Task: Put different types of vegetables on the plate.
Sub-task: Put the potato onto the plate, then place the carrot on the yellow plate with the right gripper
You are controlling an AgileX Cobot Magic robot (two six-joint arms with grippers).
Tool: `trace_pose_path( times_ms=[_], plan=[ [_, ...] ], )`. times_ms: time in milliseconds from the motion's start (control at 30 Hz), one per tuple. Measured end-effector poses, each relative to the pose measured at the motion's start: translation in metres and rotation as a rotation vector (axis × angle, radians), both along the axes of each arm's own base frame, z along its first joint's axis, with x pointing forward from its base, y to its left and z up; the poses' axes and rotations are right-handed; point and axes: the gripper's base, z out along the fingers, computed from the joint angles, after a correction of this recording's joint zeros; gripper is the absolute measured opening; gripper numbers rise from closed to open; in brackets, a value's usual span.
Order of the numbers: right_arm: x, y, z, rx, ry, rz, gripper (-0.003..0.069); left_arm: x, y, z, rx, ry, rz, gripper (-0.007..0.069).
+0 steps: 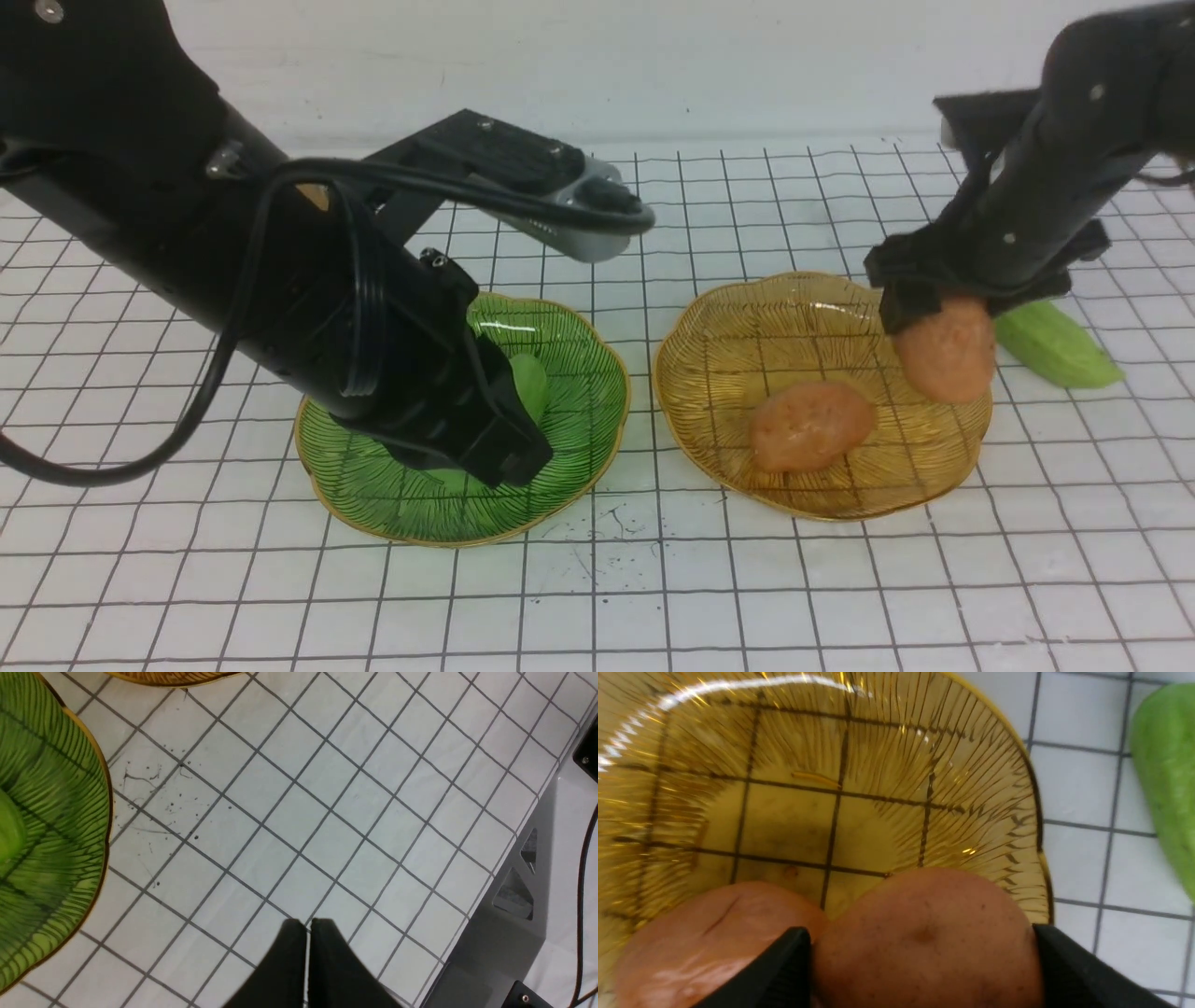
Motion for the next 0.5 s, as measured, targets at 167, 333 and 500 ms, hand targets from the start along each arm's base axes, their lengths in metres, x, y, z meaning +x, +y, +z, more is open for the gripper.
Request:
trace_pose_path(
  times_ms=[167, 333, 500],
  plan=[
    [0.006, 0.001, -0.022, 0.0, 0.054, -0.03, 0.0597, 0.0, 0.0, 0.0, -0.002, 0.007, 0.012, -0.0008],
    [0.007, 0.001, -0.021, 0.0, 0.057, -0.033, 0.0622, 0.0, 0.0, 0.0, -0.002, 0.012, 0.019, -0.0008],
    [0.012, -0.002, -0.005, -0.043, 0.028, -0.025, 0.0622, 0.0, 0.0, 0.0, -0.002, 0.012, 0.02, -0.0008]
  ],
)
